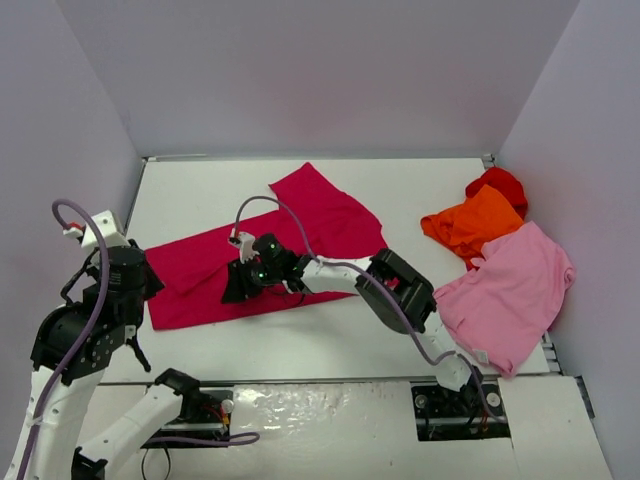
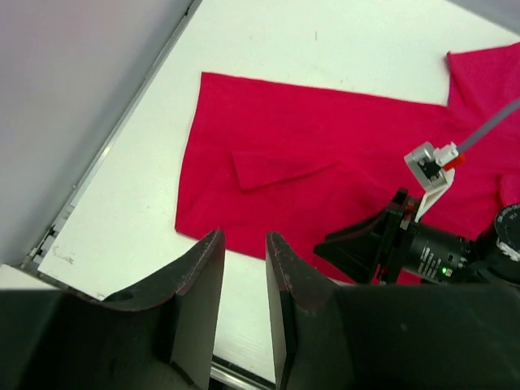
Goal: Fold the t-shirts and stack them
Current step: Fold the flattened tshirt in 1/3 of the way
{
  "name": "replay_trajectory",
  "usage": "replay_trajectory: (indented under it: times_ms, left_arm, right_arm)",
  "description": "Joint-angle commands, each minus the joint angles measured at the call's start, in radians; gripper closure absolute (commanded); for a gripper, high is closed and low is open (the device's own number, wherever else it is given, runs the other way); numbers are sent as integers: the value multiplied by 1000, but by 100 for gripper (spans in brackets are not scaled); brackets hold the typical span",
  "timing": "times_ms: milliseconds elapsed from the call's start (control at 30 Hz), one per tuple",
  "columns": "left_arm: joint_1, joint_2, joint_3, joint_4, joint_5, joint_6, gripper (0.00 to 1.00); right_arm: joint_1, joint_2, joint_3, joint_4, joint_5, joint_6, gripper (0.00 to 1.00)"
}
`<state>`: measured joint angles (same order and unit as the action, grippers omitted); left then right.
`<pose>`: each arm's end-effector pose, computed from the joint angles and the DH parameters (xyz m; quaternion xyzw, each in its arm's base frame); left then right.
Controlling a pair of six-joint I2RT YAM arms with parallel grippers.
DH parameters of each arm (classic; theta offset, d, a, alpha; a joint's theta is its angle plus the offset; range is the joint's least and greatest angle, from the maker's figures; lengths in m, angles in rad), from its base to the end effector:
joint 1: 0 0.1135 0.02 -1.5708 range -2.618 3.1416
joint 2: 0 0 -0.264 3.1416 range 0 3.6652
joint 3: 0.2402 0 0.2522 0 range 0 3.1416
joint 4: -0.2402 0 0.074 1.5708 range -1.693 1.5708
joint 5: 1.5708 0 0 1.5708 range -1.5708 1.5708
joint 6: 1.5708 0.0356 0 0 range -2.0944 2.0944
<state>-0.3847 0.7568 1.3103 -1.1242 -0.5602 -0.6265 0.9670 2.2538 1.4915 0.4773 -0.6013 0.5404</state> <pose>0.0929 -0.0172 0.4183 -0.2333 0.8212 -0.0109 0.5206 0.2698 0.4267 0.1634 -0.3353 0.7096 0.5647 0.2553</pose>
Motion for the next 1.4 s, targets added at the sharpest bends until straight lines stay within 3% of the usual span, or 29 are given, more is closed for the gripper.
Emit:
replay_trajectory:
  times_ms: [0,100,267,333,567,667,800,1033,1367]
  left_arm:
    - [3,21,-56,1,58,-32,76]
    - [3,-5,-108,52,122,-33,76]
    - [1,-31,-201,120,215,-36,76]
    - [3,-28,-216,109,226,-38,76]
    - [3,-14,-163,51,173,6,76]
    - [3,-21,-150,50,159,17,76]
    - [3,-19,-152,51,155,22,76]
    - [3,1,-158,70,163,36,76]
    - [4,20,-157,84,130,84,76]
  right_arm:
    - [30,70,136,209,-118,66,68]
    - [51,171,273,147,-115,21,79]
    - [71,232,434,-11,-28,-59,84]
    - [76,236,495,-170,89,-131,99]
    - [89,125,491,-545,555,-286,100]
    - [81,104,494,-656,638,-286,100]
    - [82,83,440,-725,669,-270,100]
    - [113,26,265,-714,583,-207,100]
    - [156,-135,-109,-610,535,-96,100]
